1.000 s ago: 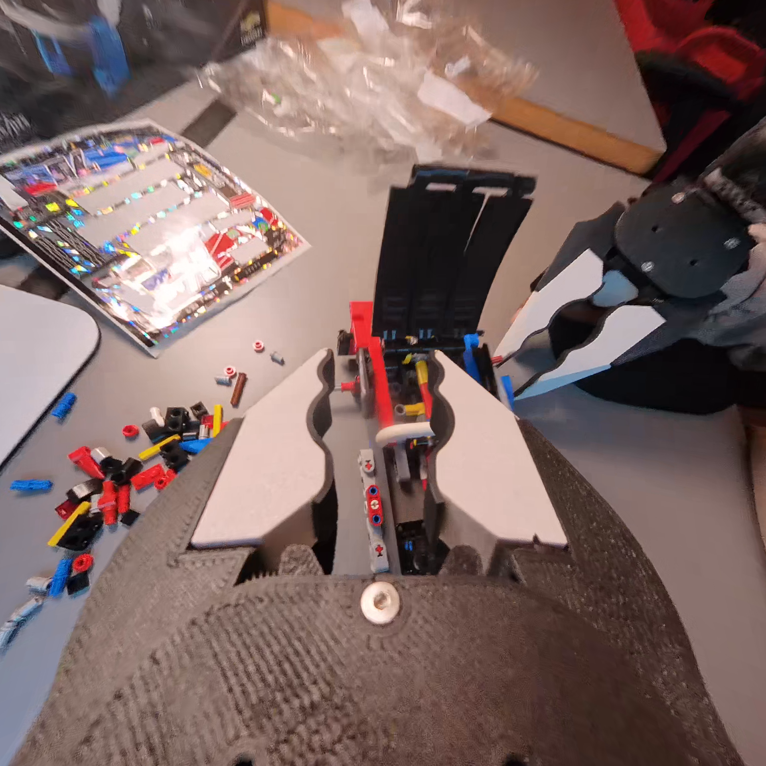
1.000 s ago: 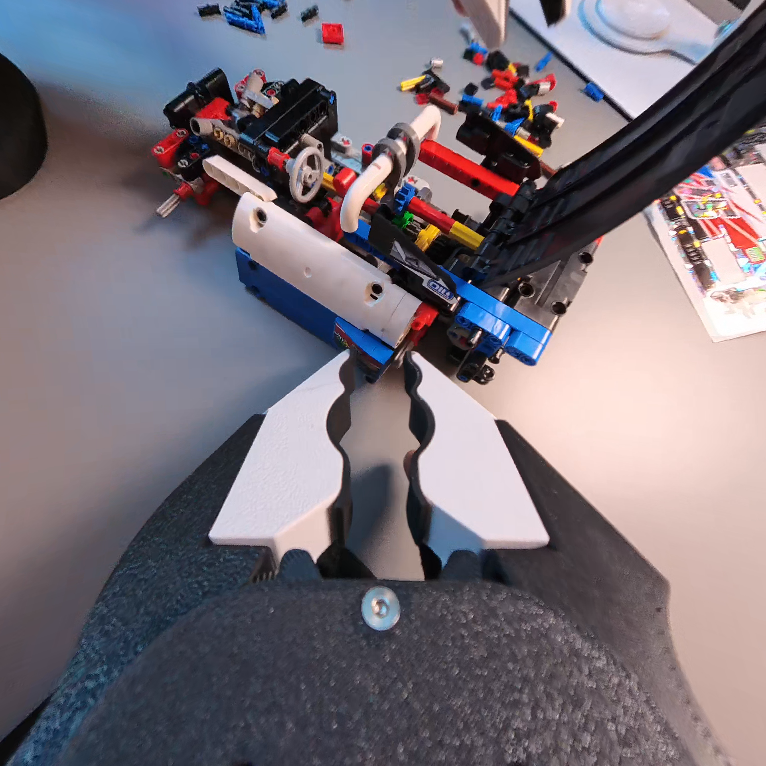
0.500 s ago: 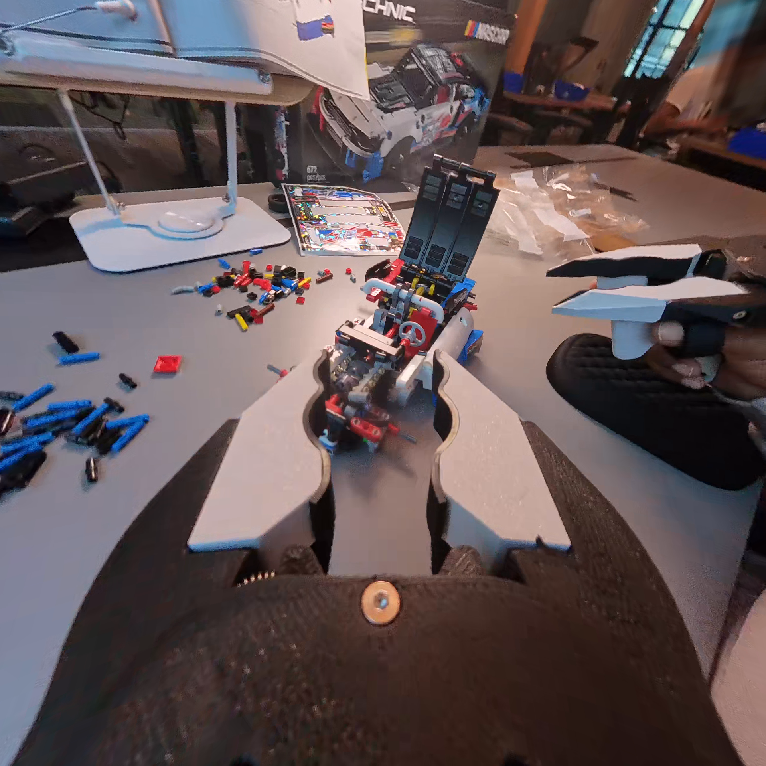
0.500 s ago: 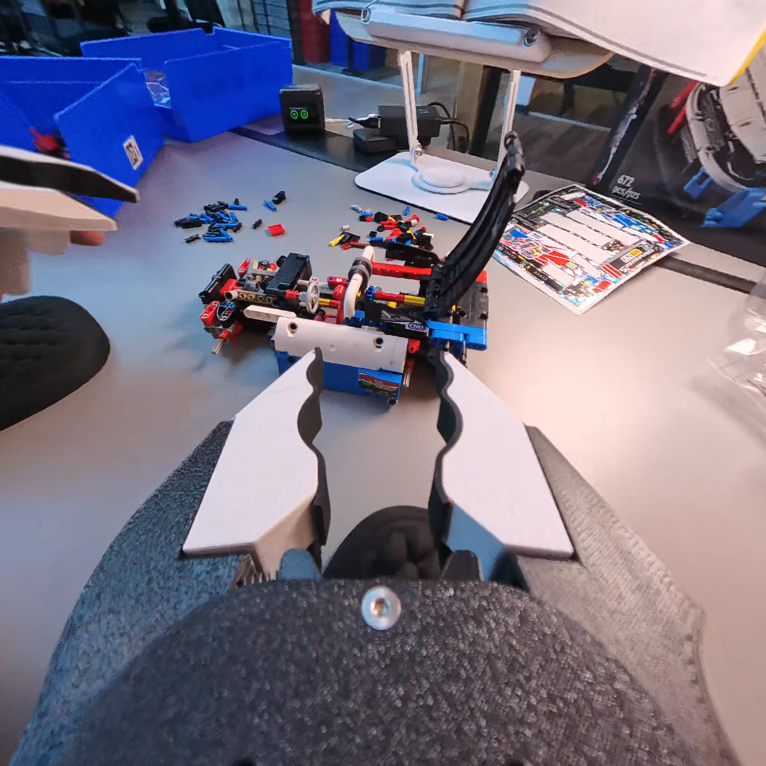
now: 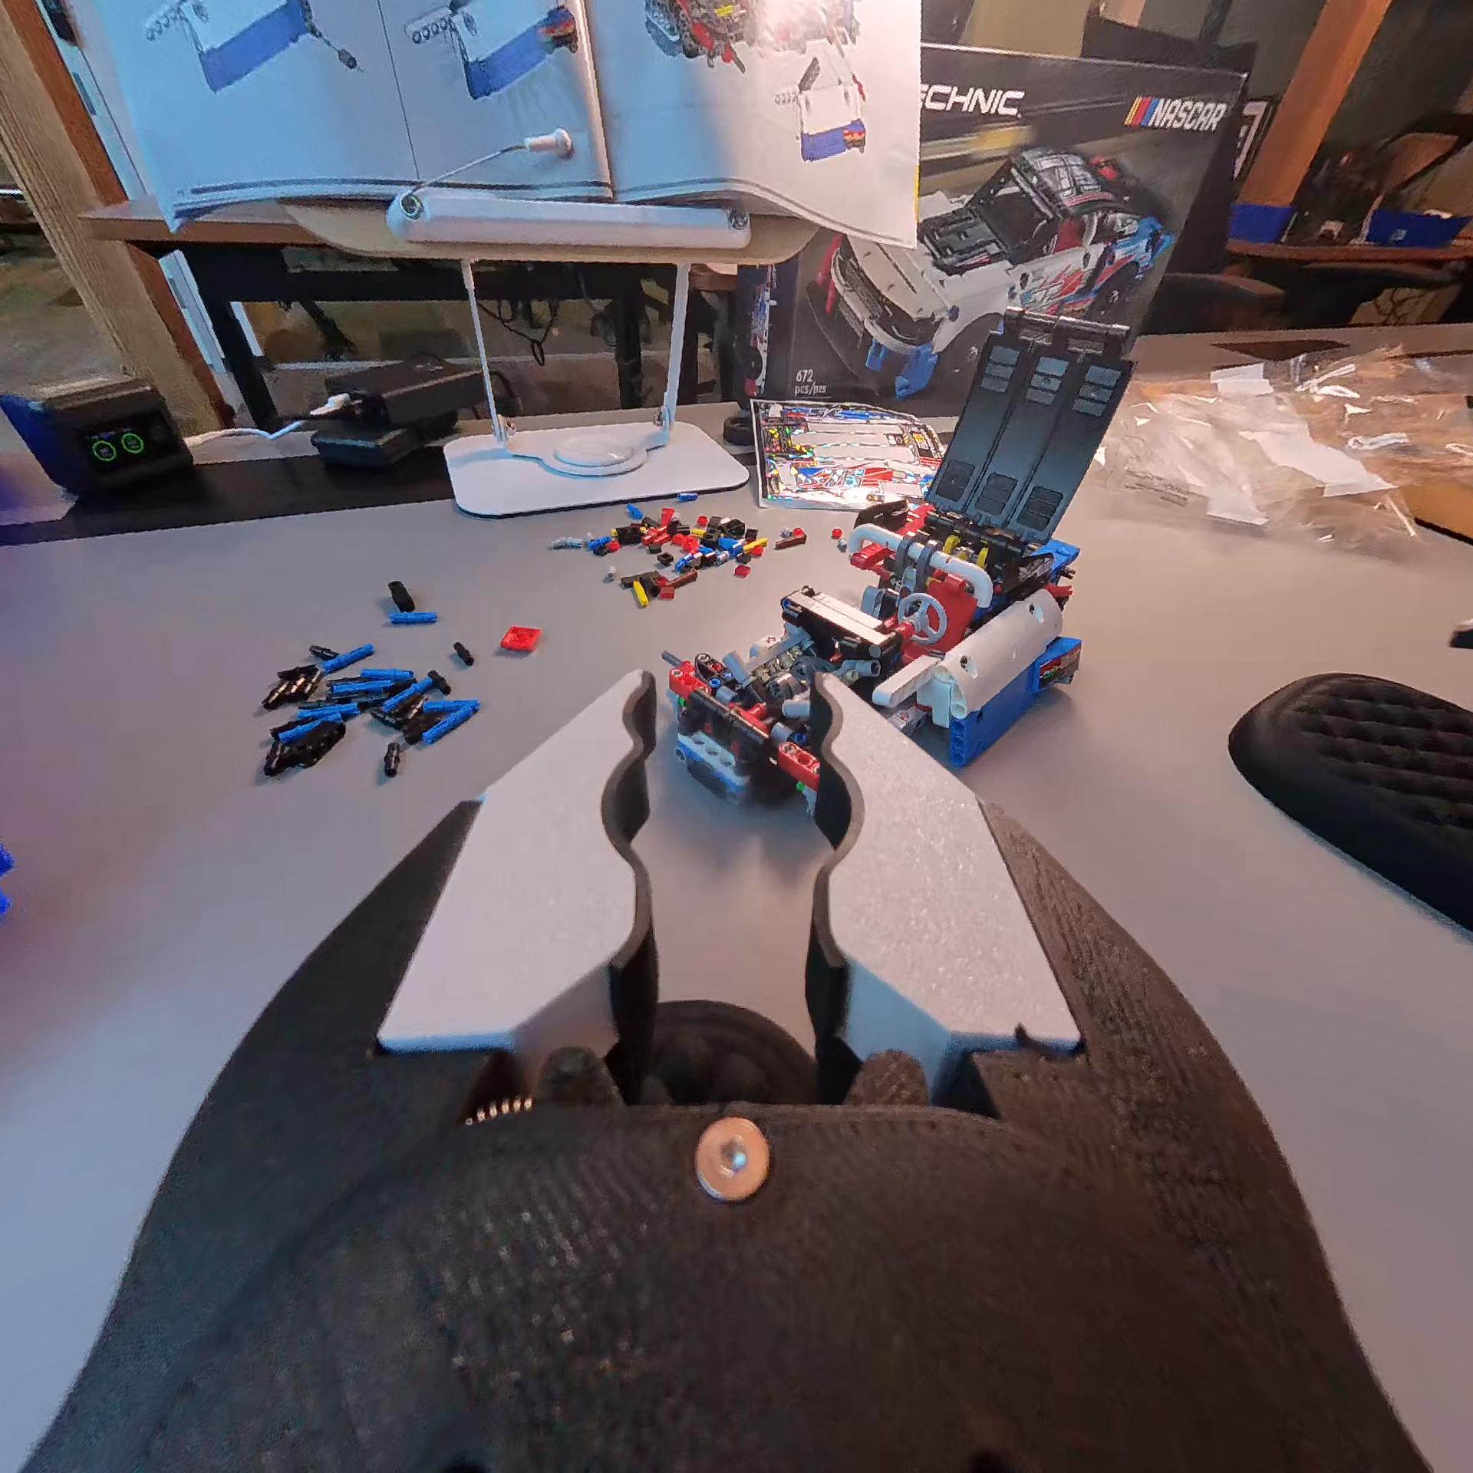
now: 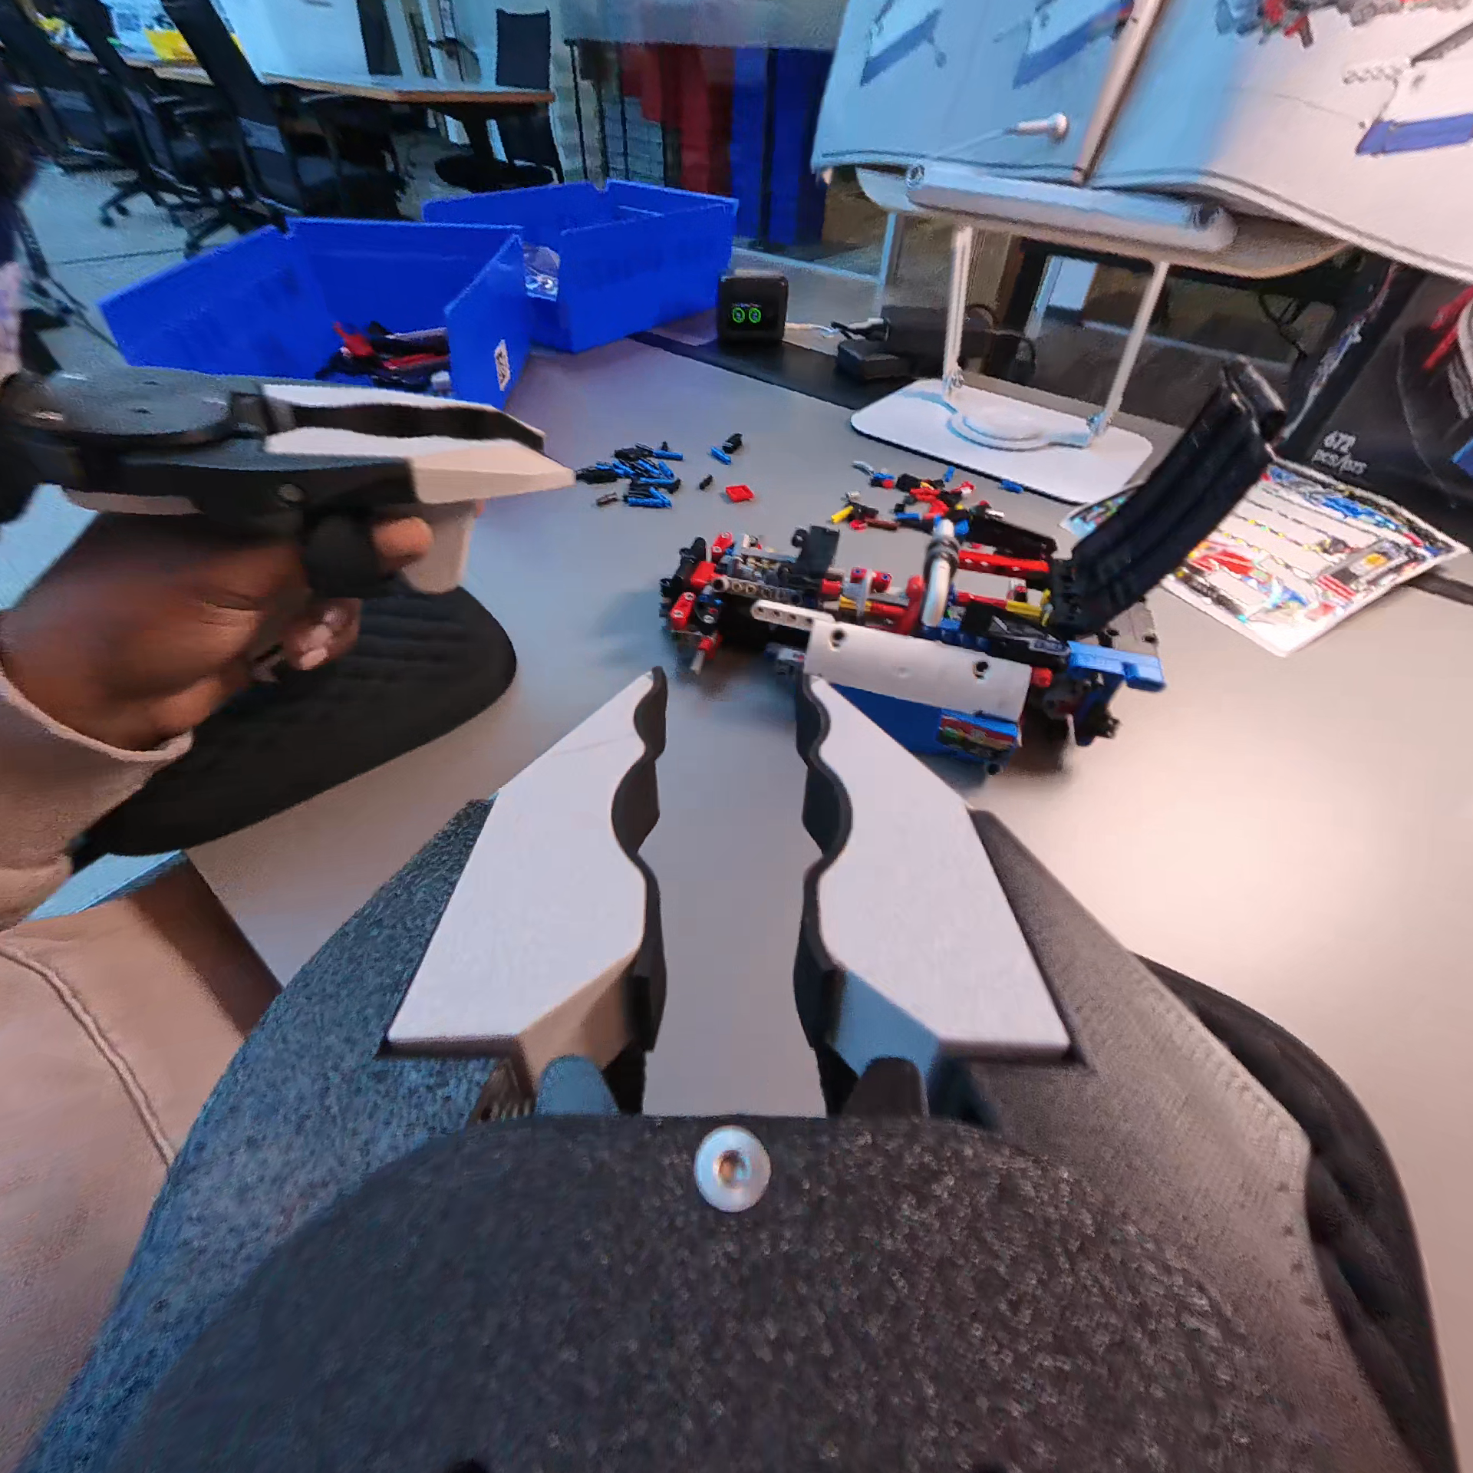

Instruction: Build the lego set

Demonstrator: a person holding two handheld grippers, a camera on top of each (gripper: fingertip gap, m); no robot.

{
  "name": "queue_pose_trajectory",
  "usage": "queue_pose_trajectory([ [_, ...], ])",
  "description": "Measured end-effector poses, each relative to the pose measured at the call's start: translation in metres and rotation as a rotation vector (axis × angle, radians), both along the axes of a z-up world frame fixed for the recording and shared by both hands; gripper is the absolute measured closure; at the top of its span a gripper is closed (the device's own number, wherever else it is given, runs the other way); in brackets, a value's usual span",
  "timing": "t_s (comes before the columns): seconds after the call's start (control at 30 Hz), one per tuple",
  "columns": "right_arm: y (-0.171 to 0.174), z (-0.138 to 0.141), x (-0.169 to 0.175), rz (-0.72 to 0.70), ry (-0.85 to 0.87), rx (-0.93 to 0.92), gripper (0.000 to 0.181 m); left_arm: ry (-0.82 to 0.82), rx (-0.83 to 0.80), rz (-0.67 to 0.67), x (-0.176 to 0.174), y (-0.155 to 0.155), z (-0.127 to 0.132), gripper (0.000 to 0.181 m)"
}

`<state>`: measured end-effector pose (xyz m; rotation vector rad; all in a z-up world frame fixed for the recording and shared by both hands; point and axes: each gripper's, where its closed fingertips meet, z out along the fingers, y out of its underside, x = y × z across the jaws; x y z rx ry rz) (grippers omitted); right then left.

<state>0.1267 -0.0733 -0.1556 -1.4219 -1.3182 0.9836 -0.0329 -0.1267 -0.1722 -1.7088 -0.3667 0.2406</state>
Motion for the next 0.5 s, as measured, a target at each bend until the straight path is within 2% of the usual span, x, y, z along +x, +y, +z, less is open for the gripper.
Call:
queue_pose_trajectory([
  [0.07,-0.021,0.015,-0.009,0.036,0.037,0.003,0.166,0.015,-0.047,0.018,-0.004,0.010,-0.003,0.150],
  [0.13,-0.054,0.033,-0.019,0.136,0.088,-0.023,0.181,0.051,-0.093,0.037,-0.006,0.020,-0.005,0.158],
  [0.23,-0.107,0.051,-0.035,0.297,0.099,0.016,0.181,0.158,-0.194,0.091,-0.012,0.034,-0.007,0.178],
  [0.3,-0.134,0.056,-0.045,0.371,0.094,0.073,0.181,0.206,-0.239,0.114,-0.015,0.043,-0.007,0.181],
  [0.4,-0.155,0.059,-0.059,0.430,0.089,0.115,0.181,0.275,-0.283,0.162,-0.021,0.052,-0.005,0.181],
  [0.5,-0.150,0.050,-0.072,0.416,0.046,0.124,0.181,0.301,-0.305,0.182,-0.024,0.057,-0.008,0.181],
])
